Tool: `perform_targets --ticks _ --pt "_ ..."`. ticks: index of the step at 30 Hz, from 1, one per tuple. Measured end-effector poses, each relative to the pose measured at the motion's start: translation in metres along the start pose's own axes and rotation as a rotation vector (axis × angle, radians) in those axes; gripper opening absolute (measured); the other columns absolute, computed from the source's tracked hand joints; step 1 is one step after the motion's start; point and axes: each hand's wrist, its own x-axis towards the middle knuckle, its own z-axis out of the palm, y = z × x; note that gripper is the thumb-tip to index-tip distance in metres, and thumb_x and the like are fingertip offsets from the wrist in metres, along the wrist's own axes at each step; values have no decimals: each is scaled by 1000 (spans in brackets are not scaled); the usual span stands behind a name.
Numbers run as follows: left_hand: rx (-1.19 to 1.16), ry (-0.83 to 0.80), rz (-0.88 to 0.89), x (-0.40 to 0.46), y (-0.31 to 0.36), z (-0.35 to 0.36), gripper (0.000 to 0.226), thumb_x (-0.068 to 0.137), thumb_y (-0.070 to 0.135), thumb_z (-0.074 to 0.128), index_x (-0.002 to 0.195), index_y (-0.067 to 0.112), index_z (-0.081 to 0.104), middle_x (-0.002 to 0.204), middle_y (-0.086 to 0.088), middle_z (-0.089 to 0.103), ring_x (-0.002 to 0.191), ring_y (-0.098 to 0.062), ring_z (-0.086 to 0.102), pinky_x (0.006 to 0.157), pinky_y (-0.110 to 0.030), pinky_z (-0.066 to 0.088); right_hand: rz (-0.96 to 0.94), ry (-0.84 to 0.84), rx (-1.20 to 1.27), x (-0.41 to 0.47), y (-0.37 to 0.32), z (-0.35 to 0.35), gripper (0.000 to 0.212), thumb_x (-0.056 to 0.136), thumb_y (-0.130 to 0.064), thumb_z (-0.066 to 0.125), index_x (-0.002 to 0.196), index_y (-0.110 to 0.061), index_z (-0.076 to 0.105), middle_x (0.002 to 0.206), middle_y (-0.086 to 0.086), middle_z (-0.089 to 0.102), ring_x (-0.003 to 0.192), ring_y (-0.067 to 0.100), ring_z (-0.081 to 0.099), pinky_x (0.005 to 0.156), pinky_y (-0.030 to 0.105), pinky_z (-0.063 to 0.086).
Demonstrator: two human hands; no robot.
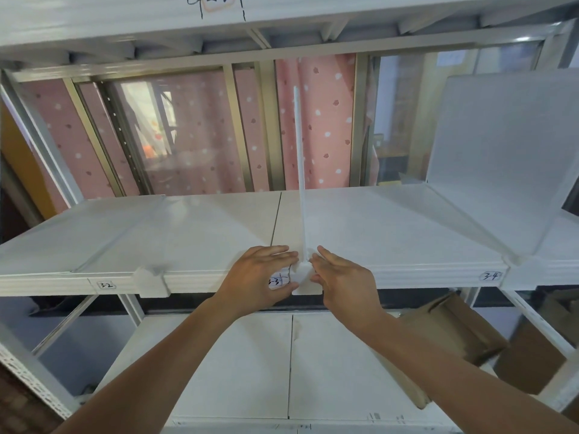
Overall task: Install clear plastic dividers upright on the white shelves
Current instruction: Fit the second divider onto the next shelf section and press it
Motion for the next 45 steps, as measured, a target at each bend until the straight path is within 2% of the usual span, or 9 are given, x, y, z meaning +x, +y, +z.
perform_targets --ticks 5,13,24,32,45 --pt "10 2 8 -1 -1 -2 56 83 44 85 132 22 72 136 9 68 131 -8 57 108 -28 40 6 -13 -7 1 -1 2 45 55 -3 94 95 -15 79 110 1 77 97 9 74 60 23 58" --pt "14 -12 -1 -2 -3 -4 56 85 47 82 135 23 70 138 9 67 133 -6 54 109 -23 33 31 -43 0 2 -3 5 45 57 -4 93 97 -15 78 114 2 76 92 10 75 60 24 59" --pt "12 -22 -12 -5 -7 -6 57 87 50 79 137 24 69 141 7 65 134 -8 53 110 -25 32 19 -24 -22 2 -6 9 46 56 -5 94 98 -15 79 113 1 76 99 9 73 62 23 58" --pt "18 -27 -8 -6 -10 -9 57 87 51 78 136 24 69 139 7 66 133 -9 56 109 -28 37 41 -61 -35 3 -7 13 45 60 -8 93 102 -16 78 117 2 75 97 11 74 63 26 59" --pt "20 -49 -26 -7 -11 -11 58 87 53 75 137 25 68 141 7 65 133 -9 55 110 -27 35 0 14 -33 4 -13 11 39 58 -7 94 94 -13 79 109 2 77 96 10 74 60 22 57"
